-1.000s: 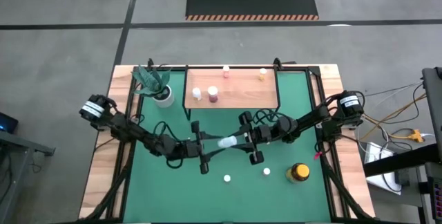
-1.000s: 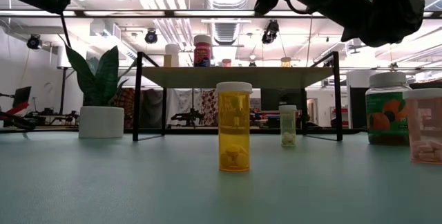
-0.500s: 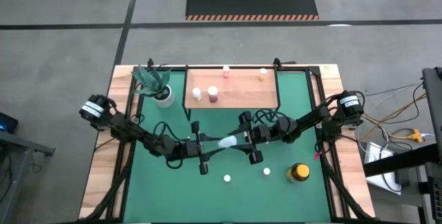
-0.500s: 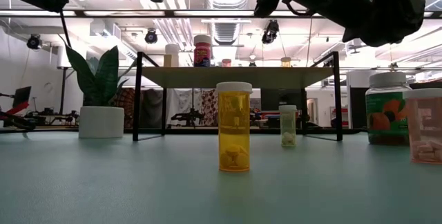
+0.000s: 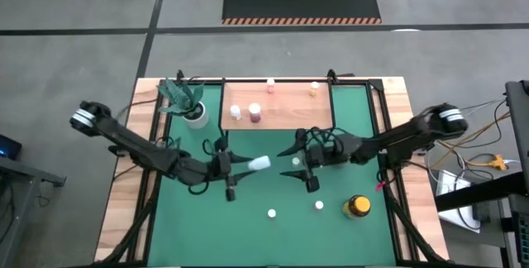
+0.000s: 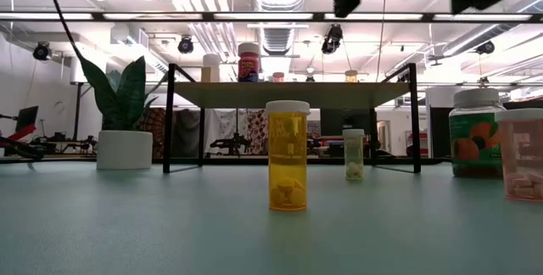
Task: Pick and place medicine bottles onto shelf by color
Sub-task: Put the white pill bottle on the shelf
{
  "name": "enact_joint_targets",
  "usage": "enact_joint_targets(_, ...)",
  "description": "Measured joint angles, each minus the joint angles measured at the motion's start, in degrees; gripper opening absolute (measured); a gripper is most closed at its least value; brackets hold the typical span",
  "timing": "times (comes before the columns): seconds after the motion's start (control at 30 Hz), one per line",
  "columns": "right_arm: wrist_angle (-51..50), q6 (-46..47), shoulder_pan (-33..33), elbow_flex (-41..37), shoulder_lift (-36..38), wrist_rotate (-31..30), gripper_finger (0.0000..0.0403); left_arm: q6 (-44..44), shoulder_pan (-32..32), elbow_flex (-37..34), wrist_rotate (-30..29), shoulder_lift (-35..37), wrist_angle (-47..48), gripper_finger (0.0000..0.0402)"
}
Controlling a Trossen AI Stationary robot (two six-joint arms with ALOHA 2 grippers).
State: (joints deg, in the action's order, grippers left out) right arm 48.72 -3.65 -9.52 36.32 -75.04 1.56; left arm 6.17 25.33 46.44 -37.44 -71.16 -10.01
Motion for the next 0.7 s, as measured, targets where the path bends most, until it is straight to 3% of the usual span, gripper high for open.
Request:
enact_joint_targets(0.17, -14.31, 0.04, 0.02, -0.03, 7.83, -6.48, 0.0237, 15.21, -2.46, 16.46, -0.16, 4.53, 37.43, 0.0126)
enact_joint_targets(0.27, -18.61, 0.75, 0.02, -0.04, 10.43, -7.63, 0.0235, 25.81, -6.2, 27.65, 3.28, 4.66, 58.18, 0.0127)
enact_joint_targets(0.37, -20.18, 0.94, 0.02, -0.06, 11.2, -7.65, 0.0235, 27.36, -11.29, 36.71, 4.42, 3.92, 71.4, 0.0127)
enact_joint_targets(0.43, -20.61, 0.62, 0.02, -0.09, 11.09, -7.66, 0.0234, 25.26, -15.75, 41.41, 6.03, 2.88, 76.14, 0.0127)
enact_joint_targets(0.7, -22.0, 0.7, 0.02, -0.11, 9.26, -7.67, 0.0233, 6.22, -36.12, 52.98, 23.87, -3.62, 79.22, 0.0127)
